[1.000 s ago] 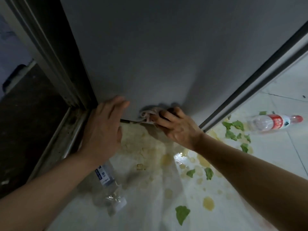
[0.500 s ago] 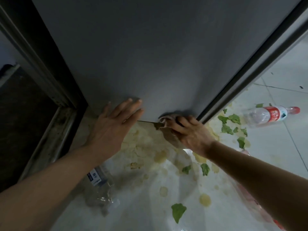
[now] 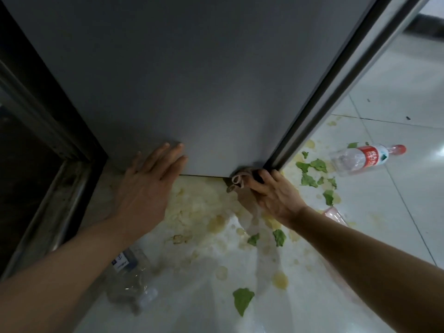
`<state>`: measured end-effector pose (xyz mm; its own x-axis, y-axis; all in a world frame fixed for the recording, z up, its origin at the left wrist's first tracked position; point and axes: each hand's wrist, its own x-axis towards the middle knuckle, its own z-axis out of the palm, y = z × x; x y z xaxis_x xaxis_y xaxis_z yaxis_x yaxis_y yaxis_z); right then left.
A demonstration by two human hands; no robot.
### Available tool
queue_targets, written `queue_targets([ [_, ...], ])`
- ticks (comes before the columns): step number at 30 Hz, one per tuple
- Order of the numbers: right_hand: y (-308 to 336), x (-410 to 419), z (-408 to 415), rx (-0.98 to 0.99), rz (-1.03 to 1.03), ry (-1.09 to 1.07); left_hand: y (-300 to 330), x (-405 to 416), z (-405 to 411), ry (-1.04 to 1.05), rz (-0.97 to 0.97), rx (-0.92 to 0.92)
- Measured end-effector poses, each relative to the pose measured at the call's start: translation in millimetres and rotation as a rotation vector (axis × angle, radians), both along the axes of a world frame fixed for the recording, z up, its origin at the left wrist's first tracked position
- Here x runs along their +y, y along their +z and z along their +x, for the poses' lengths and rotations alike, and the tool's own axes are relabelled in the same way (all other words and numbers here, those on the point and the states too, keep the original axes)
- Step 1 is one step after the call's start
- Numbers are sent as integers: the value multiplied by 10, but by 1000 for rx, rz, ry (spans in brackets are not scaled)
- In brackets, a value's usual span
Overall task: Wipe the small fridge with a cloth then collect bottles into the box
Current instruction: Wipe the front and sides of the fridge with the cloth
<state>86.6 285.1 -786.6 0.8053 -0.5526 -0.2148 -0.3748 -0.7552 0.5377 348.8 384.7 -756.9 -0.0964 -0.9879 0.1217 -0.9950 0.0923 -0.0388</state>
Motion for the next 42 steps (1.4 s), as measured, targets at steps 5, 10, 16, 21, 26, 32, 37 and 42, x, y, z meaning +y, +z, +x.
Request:
queue_targets([
  [5, -25, 158, -175, -317, 153, -282, 103, -78, -214, -63, -104, 32],
  [10, 25, 435, -328, -967, 377, -509, 154, -204, -433, -164, -259, 33],
  [16, 89, 241, -401, -1525, 405, -1026, 212, -345, -566, -290, -353, -47],
  [21, -134, 80, -90, -1563, 589, -1070, 290, -500, -580, -374, -374, -127],
  [26, -329, -132, 44, -1479, 402, -1143, 250, -620, -542, -395, -415, -153],
  [32, -329, -223, 26, -1413, 375, -1089, 189, -664, -507, -372, -428, -196],
  [37, -134, -194, -25, -1520, 290, -968, 251, -659, -510, -362, -404, -252],
  [42, 335, -190, -46, -1606, 211, -864, 498, -613, -634, -351, -366, -261],
])
